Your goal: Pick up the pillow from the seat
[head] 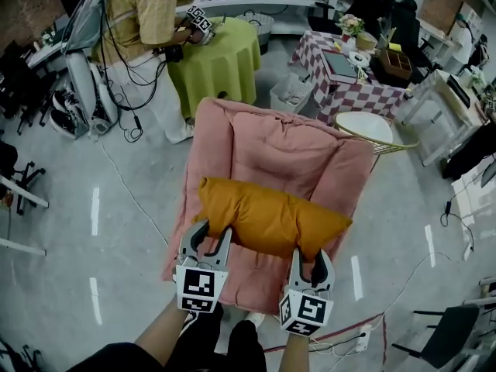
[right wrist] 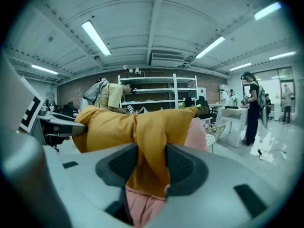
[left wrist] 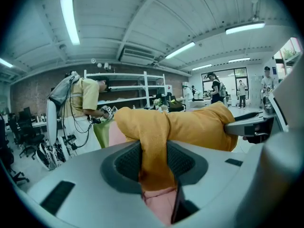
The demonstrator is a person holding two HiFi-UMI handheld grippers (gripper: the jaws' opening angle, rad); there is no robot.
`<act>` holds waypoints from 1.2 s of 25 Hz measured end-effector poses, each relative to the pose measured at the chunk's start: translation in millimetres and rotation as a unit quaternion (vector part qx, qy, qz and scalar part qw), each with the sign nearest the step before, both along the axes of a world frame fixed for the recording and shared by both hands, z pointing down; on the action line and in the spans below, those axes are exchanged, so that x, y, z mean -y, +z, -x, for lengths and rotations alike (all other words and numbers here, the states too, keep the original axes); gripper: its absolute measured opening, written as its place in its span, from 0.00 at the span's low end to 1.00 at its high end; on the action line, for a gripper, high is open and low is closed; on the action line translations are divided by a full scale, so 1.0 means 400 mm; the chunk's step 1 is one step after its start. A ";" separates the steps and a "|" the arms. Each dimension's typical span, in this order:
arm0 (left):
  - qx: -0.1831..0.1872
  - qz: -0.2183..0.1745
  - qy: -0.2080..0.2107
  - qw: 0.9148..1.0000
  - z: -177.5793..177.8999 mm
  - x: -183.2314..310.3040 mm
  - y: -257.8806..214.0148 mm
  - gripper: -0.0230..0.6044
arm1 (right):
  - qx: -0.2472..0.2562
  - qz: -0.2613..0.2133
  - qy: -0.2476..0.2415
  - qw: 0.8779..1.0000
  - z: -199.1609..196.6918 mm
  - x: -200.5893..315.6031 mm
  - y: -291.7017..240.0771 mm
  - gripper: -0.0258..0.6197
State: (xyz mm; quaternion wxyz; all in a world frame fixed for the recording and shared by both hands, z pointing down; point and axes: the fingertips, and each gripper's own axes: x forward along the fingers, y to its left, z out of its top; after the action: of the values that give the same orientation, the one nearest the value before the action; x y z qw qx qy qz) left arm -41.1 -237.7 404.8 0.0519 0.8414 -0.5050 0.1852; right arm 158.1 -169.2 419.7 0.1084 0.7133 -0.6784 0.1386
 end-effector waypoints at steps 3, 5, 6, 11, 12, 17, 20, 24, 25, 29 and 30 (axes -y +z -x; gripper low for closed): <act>-0.002 -0.015 -0.003 1.000 0.011 -0.004 -0.061 0.28 | -0.004 -0.018 -0.003 1.000 0.009 -0.001 -0.063 0.35; -0.002 -0.022 -0.005 1.000 0.016 -0.008 -0.094 0.28 | -0.006 -0.025 -0.007 1.000 0.013 0.000 -0.097 0.35; -0.003 -0.025 -0.005 1.000 0.017 -0.010 -0.110 0.28 | -0.007 -0.029 -0.008 1.000 0.013 0.000 -0.113 0.35; -0.011 -0.045 -0.008 0.999 0.016 -0.030 -0.176 0.28 | -0.015 -0.048 -0.015 0.999 0.011 -0.015 -0.180 0.35; -0.012 -0.049 -0.008 0.999 0.015 -0.035 -0.187 0.28 | -0.015 -0.051 -0.015 0.998 0.010 -0.018 -0.189 0.35; -0.016 -0.067 -0.006 0.998 0.011 -0.046 -0.240 0.28 | -0.021 -0.067 -0.015 0.997 0.005 -0.027 -0.241 0.35; -0.022 -0.076 -0.007 0.997 0.013 -0.058 -0.283 0.28 | -0.026 -0.077 -0.017 0.997 0.006 -0.038 -0.286 0.35; -0.031 -0.079 -0.009 0.996 0.015 -0.080 -0.325 0.28 | -0.032 -0.088 -0.020 0.995 0.007 -0.062 -0.336 0.35; -0.033 -0.080 -0.008 0.996 0.015 -0.085 -0.331 0.28 | -0.035 -0.090 -0.021 0.995 0.006 -0.069 -0.345 0.35; -0.040 -0.089 -0.004 0.995 0.008 -0.110 -0.359 0.28 | -0.042 -0.097 -0.018 0.994 -0.001 -0.096 -0.377 0.35; -0.041 -0.090 -0.003 0.995 0.007 -0.118 -0.364 0.28 | -0.043 -0.098 -0.018 0.994 -0.002 -0.104 -0.383 0.35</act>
State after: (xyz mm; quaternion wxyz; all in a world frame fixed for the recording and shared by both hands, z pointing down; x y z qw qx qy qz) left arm -43.9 -190.3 259.1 -0.0031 0.8481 -0.5195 0.1042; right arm 158.8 -127.7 266.5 0.0691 0.7135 -0.6962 0.0385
